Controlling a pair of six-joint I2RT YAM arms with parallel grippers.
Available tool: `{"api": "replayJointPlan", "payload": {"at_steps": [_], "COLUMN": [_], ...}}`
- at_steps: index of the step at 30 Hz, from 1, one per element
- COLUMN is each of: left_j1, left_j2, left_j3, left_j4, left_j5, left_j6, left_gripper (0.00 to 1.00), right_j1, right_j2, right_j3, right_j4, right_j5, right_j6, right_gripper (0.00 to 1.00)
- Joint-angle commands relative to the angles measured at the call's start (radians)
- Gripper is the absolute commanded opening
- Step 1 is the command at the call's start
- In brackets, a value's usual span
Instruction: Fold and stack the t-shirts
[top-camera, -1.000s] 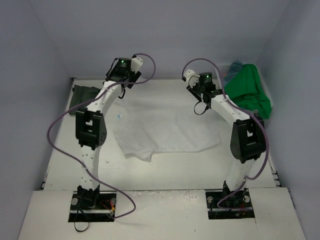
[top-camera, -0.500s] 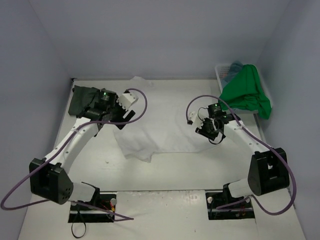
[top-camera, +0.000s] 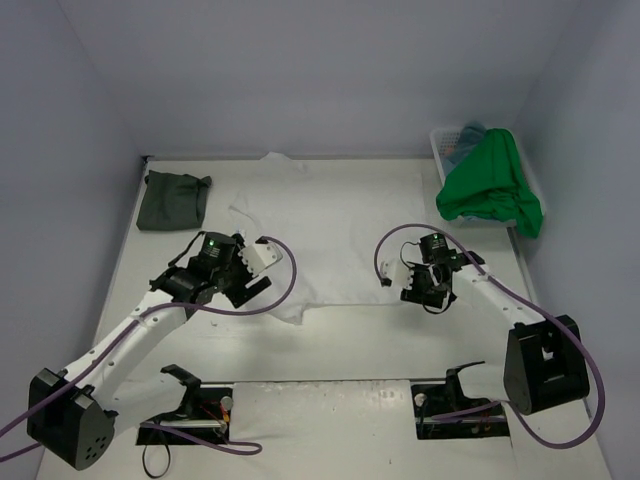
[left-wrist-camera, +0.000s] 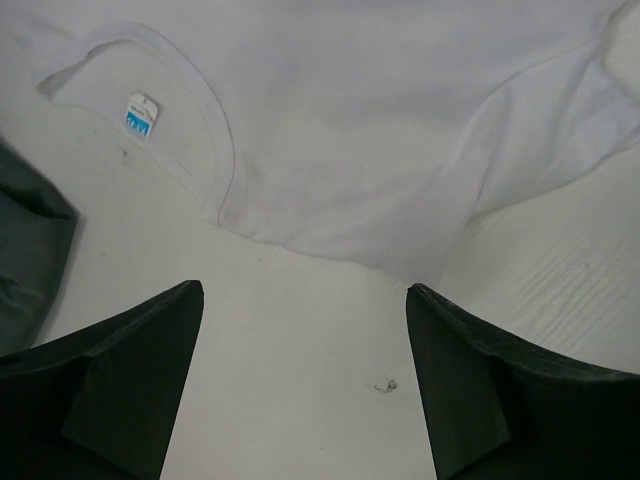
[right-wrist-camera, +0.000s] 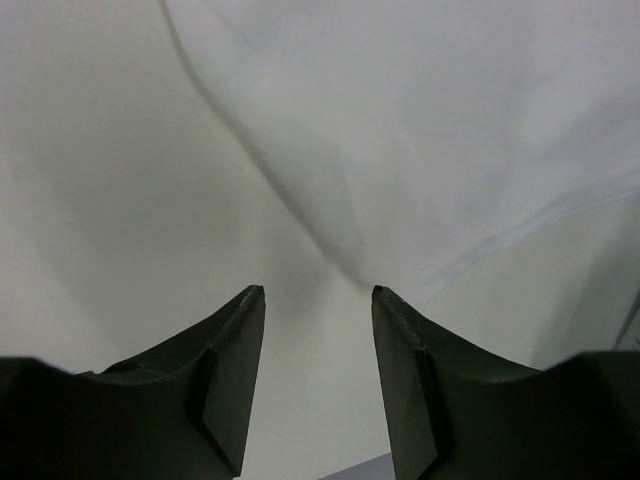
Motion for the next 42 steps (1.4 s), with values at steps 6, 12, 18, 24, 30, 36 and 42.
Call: {"api": "replayJointPlan", "payload": {"at_steps": [6, 12, 18, 24, 30, 36, 42], "left_j1": [0.004, 0.004, -0.003, -0.025, -0.051, -0.143, -0.23], "left_j2": [-0.031, -0.035, -0.022, -0.012, 0.008, 0.083, 0.159], "left_j3": [-0.033, -0.053, -0.079, -0.107, -0.104, -0.099, -0.073], "left_j4": [0.128, 0.148, 0.171, 0.192, 0.2, 0.179, 0.163], "left_j5": [-0.064, -0.075, -0.067, -0.07, -0.046, 0.011, 0.045], "left_j6": [0.041, 0.048, 0.046, 0.068, 0.077, 0.068, 0.061], "left_gripper": [0.77, 0.77, 0.77, 0.77, 0.77, 0.77, 0.77], "right_j1": [-0.002, 0.0, 0.0, -0.002, 0.0, 0.0, 0.0], "right_j2": [-0.024, 0.01, 0.126, 0.191, 0.223, 0.234, 0.237], "right_j3": [-0.017, -0.019, -0.003, 0.027, 0.049, 0.053, 0.06], "right_j4": [0.008, 0.048, 0.063, 0.063, 0.062, 0.063, 0.062], "right_j5": [0.011, 0.006, 0.016, 0.025, 0.019, 0.029, 0.032], "right_j6": [-0.114, -0.145, -0.148, -0.139, -0.123, -0.116, -0.1], "right_gripper": [0.52, 0.53, 0.51, 0.4, 0.04, 0.0, 0.0]}}
